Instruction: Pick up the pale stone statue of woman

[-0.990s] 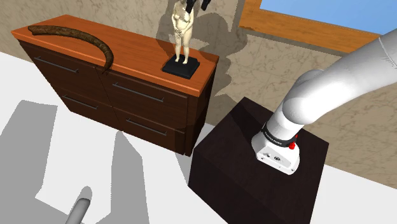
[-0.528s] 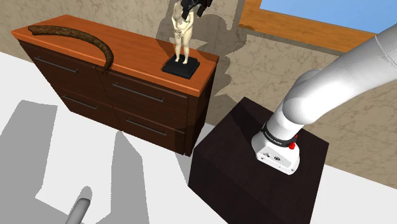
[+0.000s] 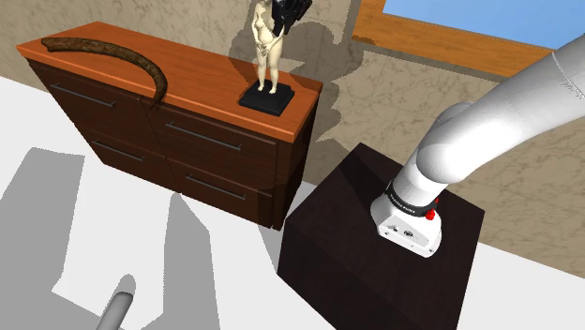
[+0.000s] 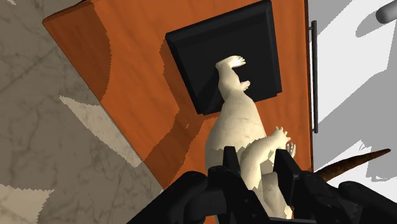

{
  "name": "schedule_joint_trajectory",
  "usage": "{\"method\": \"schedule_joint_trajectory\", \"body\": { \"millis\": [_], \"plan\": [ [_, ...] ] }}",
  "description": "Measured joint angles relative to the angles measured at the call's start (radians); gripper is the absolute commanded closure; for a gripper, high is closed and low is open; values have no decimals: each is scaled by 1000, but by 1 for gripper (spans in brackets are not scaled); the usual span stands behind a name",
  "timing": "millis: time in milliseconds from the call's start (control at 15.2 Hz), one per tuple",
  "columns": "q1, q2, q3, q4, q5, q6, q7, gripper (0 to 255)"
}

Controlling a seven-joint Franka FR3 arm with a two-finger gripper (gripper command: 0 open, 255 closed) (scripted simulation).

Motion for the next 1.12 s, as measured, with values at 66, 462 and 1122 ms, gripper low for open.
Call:
{"method": "schedule_joint_trajectory", "body": {
  "millis": [66, 462, 1122],
  "plan": [
    [0, 0, 0, 0, 0, 0, 0, 255],
    [0, -4, 2, 5, -1, -12, 4, 255],
    [-2, -2, 1, 140, -8, -145, 13, 255]
  ]
}}
